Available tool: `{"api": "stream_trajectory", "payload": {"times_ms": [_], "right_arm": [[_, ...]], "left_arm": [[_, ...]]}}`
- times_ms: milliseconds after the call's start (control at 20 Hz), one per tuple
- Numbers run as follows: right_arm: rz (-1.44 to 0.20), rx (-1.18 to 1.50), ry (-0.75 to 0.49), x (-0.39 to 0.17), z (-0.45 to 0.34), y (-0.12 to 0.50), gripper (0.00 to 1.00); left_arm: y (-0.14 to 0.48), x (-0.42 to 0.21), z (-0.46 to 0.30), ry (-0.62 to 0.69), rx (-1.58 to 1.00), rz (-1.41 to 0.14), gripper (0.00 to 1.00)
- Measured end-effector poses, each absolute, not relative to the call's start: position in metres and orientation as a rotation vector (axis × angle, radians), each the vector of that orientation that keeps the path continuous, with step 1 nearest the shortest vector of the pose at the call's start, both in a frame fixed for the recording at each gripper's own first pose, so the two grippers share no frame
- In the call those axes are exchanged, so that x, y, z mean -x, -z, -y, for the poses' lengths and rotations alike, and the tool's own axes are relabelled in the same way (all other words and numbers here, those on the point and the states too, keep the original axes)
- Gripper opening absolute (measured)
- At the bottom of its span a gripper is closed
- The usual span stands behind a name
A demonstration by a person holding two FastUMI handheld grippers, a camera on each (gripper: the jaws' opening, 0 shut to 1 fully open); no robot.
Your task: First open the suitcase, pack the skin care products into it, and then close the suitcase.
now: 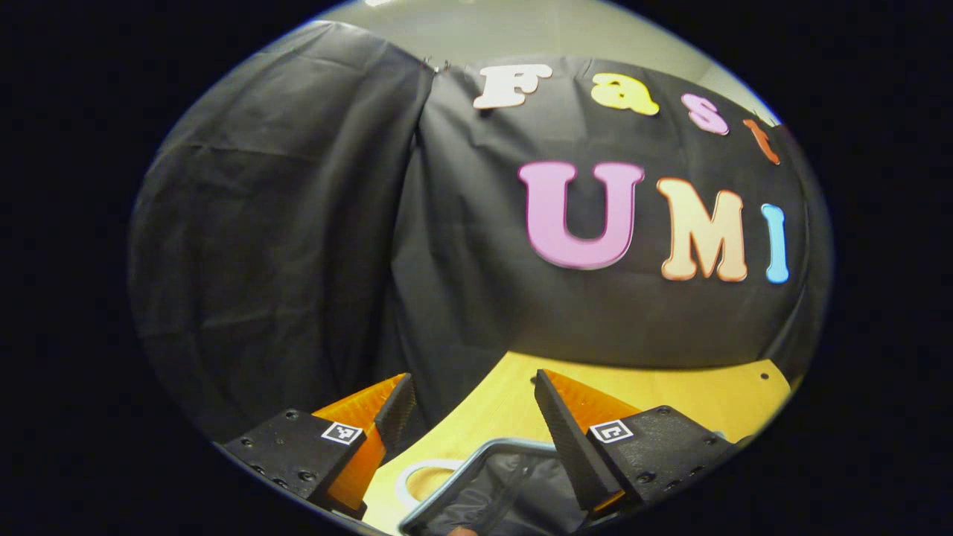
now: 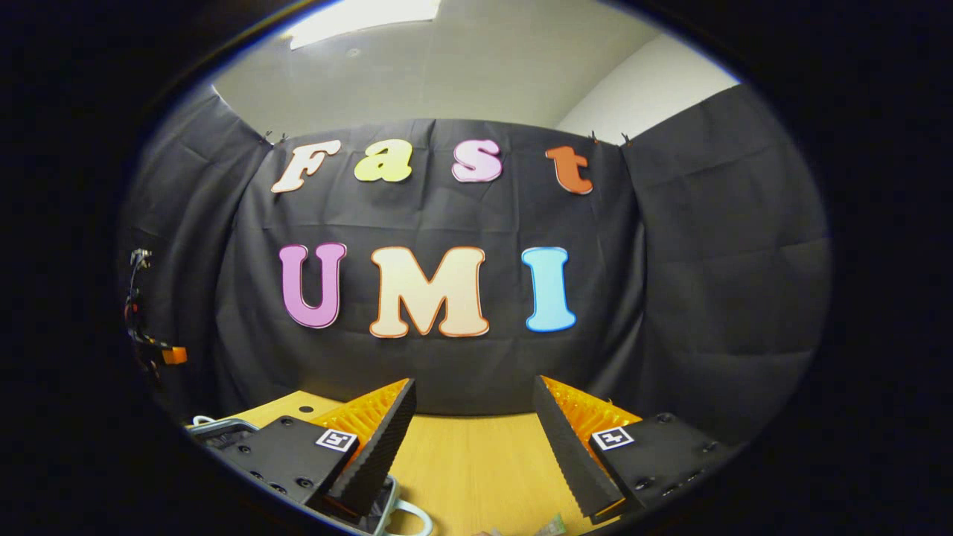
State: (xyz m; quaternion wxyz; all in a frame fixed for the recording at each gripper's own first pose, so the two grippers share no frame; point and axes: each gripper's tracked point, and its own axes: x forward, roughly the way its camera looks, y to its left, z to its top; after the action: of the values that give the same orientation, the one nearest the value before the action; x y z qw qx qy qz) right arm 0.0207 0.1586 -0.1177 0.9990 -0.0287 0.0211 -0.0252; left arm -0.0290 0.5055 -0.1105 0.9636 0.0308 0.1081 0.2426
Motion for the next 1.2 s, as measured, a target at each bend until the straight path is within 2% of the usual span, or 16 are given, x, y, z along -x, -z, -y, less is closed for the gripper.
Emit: {"api": "stream_trajectory", "payload": {"times_ms": [250, 450, 500, 750, 1200], "right_arm": [[-0.006, 0.044, 0.03, -0.016, -0.127, 0.109, 0.96], [-0.014, 0.015, 0.028, -0.015, -0.09, 0.107, 0.98], [-0.019, 0.01, 0.028, -0.016, -0.082, 0.109, 1.0], [-0.028, -0.029, 0.025, -0.014, -0.046, 0.115, 0.98], [-0.045, -0.038, -0.029, -0.004, -0.009, 0.129, 0.99]], "left_arm": [[0.044, 0.022, -0.41, -0.437, -0.041, -0.061, 0.94], [0.033, 0.001, -0.323, -0.323, -0.062, -0.025, 0.94], [0.033, 0.0, -0.303, -0.3, -0.066, -0.029, 0.94], [0.041, -0.003, -0.211, -0.189, -0.072, -0.043, 0.94], [0.111, 0.007, -0.088, -0.057, -0.049, -0.159, 0.94]]}}
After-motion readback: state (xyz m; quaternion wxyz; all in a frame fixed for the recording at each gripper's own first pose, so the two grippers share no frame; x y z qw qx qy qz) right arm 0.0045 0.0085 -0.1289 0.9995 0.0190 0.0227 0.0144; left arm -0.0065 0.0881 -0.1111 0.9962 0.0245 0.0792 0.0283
